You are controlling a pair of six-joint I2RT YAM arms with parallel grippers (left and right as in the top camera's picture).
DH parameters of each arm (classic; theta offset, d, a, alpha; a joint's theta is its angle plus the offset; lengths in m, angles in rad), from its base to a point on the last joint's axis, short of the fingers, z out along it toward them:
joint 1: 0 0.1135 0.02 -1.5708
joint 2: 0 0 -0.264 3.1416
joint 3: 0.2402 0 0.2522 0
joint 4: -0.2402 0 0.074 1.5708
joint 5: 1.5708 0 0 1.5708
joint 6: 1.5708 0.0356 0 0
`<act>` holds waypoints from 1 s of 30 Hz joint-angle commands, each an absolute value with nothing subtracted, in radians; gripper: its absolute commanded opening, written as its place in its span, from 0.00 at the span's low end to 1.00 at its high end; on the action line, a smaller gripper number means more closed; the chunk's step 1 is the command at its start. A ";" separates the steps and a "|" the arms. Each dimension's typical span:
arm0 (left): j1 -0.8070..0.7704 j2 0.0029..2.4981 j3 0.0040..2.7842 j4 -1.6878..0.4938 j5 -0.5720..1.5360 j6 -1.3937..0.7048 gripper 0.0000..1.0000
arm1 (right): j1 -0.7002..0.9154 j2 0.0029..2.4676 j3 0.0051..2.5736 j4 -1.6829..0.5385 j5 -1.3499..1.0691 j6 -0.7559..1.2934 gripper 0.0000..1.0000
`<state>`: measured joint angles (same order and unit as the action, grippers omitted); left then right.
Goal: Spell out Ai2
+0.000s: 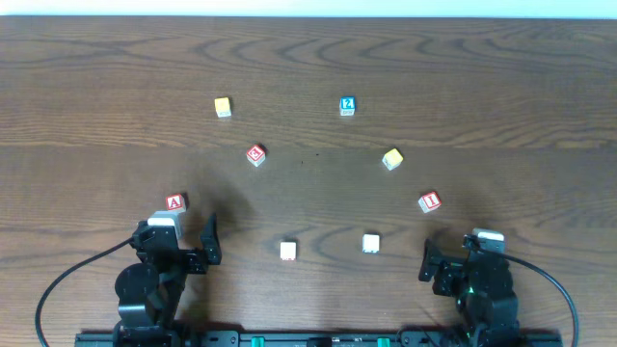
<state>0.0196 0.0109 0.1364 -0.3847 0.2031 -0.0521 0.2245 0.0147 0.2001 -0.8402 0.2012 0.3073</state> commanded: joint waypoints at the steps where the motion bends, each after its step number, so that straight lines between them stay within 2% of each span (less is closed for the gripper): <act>1: 0.025 0.004 0.115 -0.385 0.200 -0.056 0.95 | 0.217 0.005 0.187 -0.840 0.198 0.325 0.99; 17: 0.025 0.004 0.115 -0.385 0.200 -0.056 0.95 | 0.217 0.005 0.187 -0.799 0.197 0.343 0.99; 21: 0.025 0.004 0.115 -0.385 0.200 -0.056 0.95 | 0.217 0.005 0.187 -0.656 0.123 0.577 0.99; 25: 0.025 0.004 0.115 -0.385 0.200 -0.056 0.95 | 0.217 0.005 0.187 -0.601 -0.141 0.832 0.99; 30: 0.025 0.004 0.115 -0.385 0.200 -0.056 0.95 | 0.216 0.005 0.187 -0.580 -0.105 0.967 0.99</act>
<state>0.0196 0.0109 0.1364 -0.3847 0.2031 -0.0521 0.2245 0.0128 0.1932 -0.5941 -0.0616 0.8120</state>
